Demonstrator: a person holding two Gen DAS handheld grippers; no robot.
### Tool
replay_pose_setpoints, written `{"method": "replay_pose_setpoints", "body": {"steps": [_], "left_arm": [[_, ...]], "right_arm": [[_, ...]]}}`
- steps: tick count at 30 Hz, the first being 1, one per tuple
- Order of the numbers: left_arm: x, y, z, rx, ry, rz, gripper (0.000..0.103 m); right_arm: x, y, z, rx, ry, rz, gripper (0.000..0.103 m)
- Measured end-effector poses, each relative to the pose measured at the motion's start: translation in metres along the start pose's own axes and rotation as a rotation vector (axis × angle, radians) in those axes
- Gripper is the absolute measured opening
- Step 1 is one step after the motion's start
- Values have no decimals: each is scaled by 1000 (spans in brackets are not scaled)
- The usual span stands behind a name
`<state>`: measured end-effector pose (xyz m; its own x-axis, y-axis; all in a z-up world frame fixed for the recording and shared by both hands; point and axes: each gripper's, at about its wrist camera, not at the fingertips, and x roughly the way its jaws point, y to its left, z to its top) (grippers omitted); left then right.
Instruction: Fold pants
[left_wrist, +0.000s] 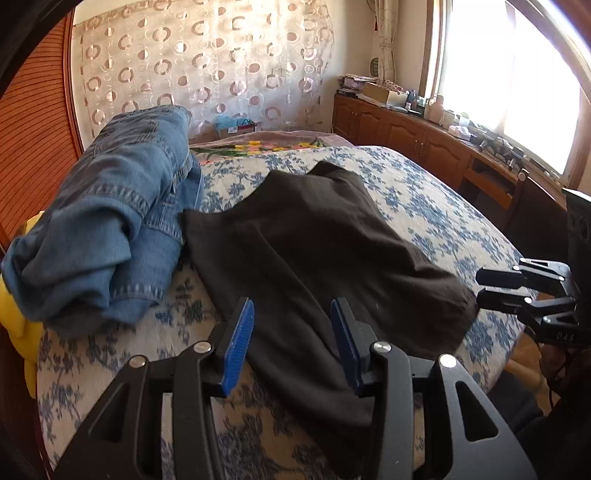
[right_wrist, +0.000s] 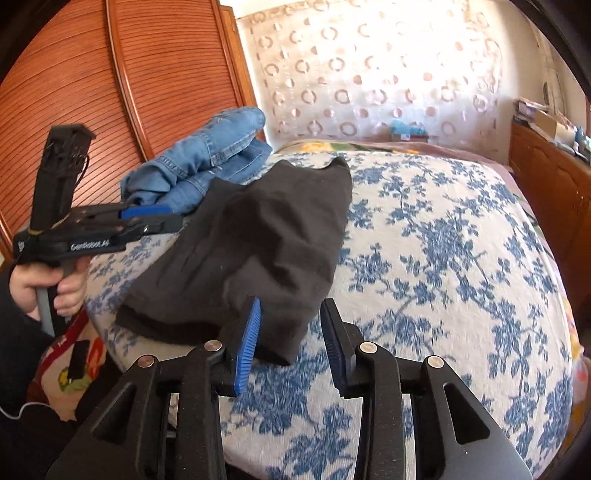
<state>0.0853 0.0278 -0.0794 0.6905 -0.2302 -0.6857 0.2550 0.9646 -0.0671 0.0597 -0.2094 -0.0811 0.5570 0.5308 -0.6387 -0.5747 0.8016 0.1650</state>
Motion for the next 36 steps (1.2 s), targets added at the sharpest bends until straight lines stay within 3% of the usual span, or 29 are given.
{"method": "replay_pose_setpoints", "body": {"steps": [8,15,20,32,36], "left_arm": [[-17,-6,-34,-36,16,-4,43],[-17,-9,-47,-93,36,-55,43],[-3,-12,-54,-100,96,-29,43],[-12,-21,-66,-122,73,22,43],[-17,-22,-71,-148,77,20,43]], "right_arm": [[-4,9,-19,-56,45,3,44],[7,7,-21,-55,60,-14,44],[13,6,-17,-42,57,-28,44],[27,13,-15,-32,45,-82,44],[29,12,-13,-21,42,-93,27]]}}
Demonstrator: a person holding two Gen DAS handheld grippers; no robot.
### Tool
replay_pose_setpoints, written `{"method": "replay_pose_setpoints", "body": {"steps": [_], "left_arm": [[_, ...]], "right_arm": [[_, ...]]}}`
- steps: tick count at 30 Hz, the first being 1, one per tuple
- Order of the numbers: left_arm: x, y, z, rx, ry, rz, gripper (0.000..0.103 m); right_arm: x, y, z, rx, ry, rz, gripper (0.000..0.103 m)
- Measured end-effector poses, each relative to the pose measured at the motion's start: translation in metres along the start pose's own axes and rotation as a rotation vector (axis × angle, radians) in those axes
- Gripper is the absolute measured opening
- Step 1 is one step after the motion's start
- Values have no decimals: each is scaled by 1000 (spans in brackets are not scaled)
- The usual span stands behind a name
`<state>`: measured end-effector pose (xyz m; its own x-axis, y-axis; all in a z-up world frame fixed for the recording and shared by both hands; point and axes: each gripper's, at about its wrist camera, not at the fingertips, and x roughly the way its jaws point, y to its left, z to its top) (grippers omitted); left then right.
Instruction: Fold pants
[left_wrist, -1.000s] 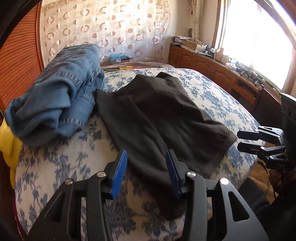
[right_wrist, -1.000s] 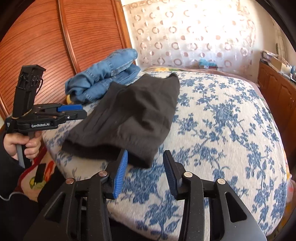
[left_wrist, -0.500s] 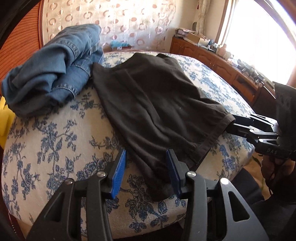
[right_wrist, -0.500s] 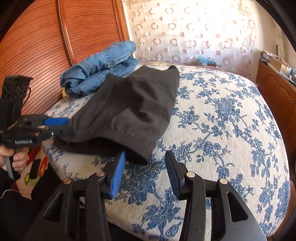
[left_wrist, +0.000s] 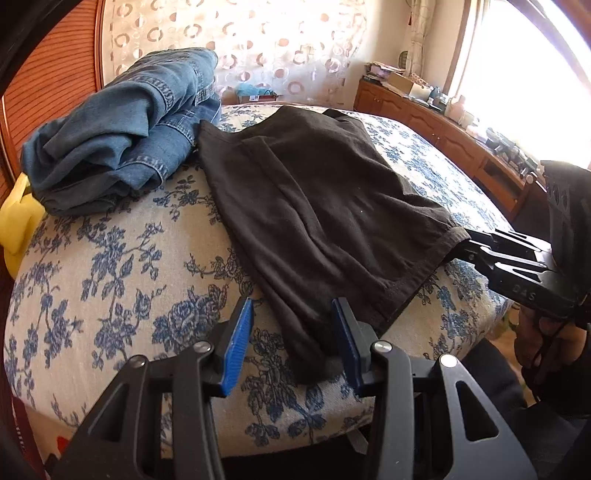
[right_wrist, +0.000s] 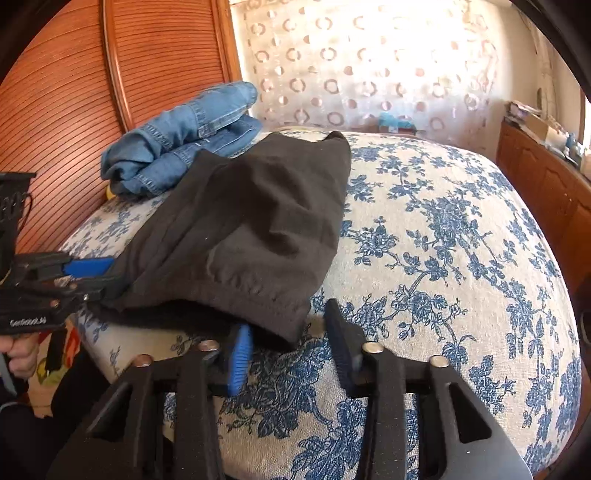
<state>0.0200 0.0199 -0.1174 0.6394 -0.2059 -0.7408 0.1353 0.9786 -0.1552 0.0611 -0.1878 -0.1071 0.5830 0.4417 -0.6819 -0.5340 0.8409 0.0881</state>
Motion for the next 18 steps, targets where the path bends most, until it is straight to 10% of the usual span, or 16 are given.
{"method": "replay_pose_setpoints", "body": {"steps": [18], "left_arm": [[-5,-4,1,-89,3,-95,43]], "right_arm": [[0,3,-3,-14,-5,6,16]]}}
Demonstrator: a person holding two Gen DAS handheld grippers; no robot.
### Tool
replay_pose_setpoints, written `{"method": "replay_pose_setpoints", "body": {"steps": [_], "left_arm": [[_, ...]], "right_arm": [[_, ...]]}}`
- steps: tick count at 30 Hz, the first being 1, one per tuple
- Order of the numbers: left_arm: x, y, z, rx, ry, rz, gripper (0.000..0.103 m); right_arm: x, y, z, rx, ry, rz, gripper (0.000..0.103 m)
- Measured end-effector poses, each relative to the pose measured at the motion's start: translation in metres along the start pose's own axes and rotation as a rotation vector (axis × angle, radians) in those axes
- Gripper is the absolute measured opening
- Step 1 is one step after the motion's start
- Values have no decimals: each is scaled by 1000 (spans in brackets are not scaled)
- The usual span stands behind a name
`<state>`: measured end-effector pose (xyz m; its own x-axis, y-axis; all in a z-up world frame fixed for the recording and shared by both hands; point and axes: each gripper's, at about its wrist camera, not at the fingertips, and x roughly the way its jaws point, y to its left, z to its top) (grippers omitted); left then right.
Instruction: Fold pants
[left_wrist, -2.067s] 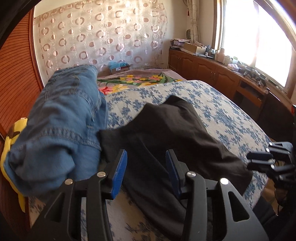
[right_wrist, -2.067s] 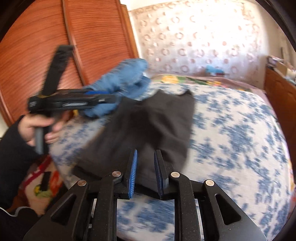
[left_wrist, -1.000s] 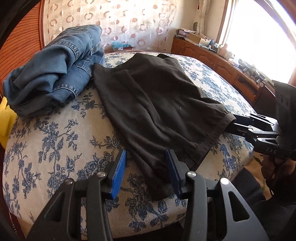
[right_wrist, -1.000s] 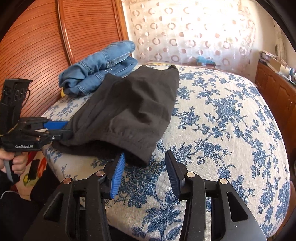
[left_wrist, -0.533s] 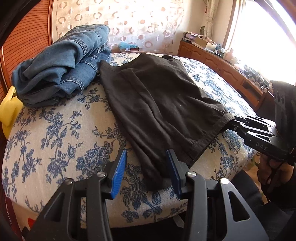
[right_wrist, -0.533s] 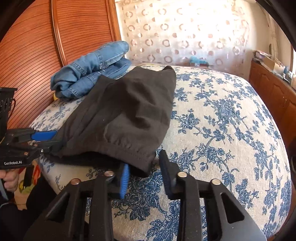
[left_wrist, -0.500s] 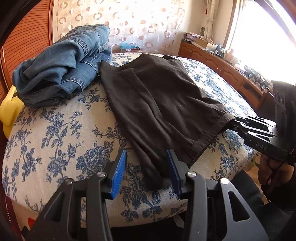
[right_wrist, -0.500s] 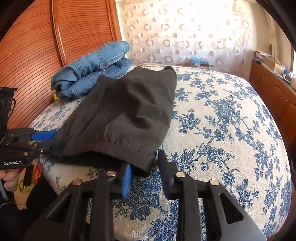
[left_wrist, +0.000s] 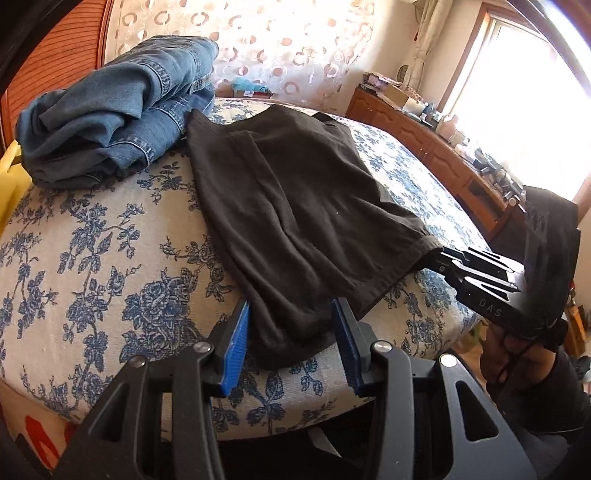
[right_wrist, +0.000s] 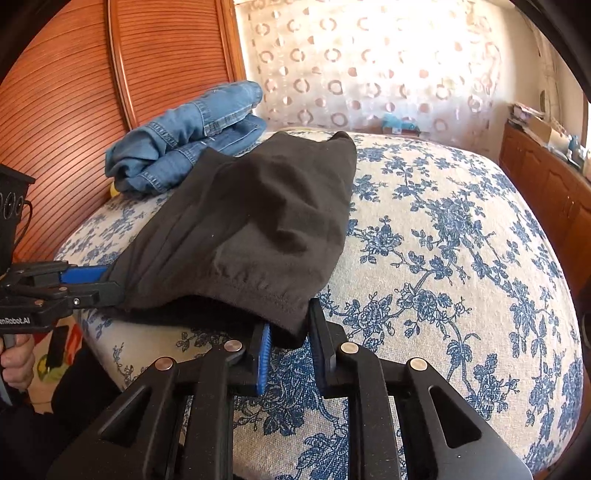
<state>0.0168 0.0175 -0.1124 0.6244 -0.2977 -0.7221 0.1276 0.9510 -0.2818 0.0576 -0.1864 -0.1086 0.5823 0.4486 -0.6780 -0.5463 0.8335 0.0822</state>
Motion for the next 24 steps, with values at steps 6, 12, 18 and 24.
{"method": "replay_pose_setpoints", "body": {"steps": [6,12,18,24], "left_arm": [[4,-8,-1,41,-6,34,42],[0,-13,0,83,-29,35,3],[-41,-26,38,118,-127,-20,2],[-108,-52,100,192,-286,-54,2]], "right_arm": [[0,0,0,-1,2,0,16],[-2,3,1,-13,0,5,4],[-37,1,29,0,-78,43,2],[-105,3,84,-29,-196,55,2]]}}
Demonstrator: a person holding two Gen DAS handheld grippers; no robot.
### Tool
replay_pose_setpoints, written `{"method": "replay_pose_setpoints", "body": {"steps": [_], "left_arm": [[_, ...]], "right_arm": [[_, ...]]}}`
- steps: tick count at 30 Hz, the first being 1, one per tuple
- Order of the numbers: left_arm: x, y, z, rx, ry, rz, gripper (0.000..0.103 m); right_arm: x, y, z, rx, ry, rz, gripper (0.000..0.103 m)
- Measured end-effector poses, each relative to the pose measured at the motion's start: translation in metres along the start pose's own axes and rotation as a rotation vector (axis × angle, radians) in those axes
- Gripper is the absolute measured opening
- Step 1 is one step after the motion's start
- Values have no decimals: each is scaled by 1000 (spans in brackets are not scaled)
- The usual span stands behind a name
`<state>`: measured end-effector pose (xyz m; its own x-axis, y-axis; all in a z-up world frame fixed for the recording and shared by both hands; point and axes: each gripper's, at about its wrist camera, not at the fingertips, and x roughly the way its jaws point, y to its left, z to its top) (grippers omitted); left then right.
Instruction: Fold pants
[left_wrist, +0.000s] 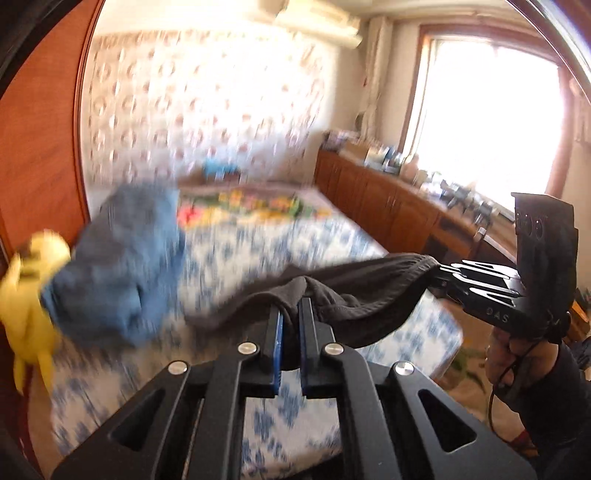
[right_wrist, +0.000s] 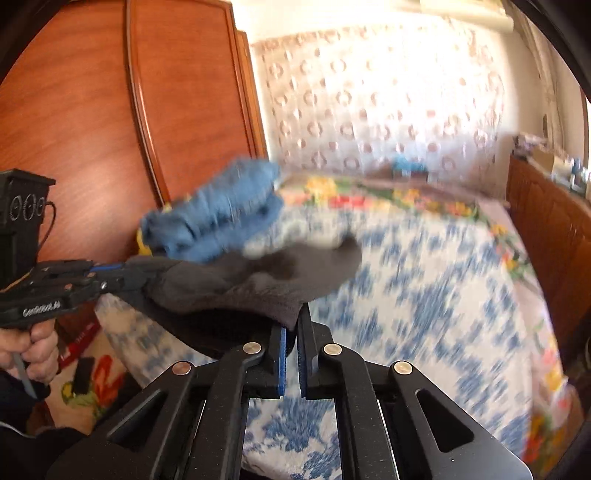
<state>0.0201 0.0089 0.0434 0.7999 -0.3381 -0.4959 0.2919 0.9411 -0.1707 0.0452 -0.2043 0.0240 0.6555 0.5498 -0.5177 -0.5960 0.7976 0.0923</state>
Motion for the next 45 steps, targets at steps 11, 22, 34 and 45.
{"method": "replay_pose_setpoints", "body": {"steps": [11,22,34,45], "left_arm": [[-15,2,91,39,-81,-32,2],[67,25,168,47,-90,65,2],[158,28,-48,0,286,69,3],[135,8,-93,-9,281,64,3]], "right_arm": [[-65,2,100,-69,-115,5,2],[9,-49,161,-38,-90,-91,2],[93,-57,-28,23,277,-62,2],[72,-41,-74,37,267,-50,2]]}}
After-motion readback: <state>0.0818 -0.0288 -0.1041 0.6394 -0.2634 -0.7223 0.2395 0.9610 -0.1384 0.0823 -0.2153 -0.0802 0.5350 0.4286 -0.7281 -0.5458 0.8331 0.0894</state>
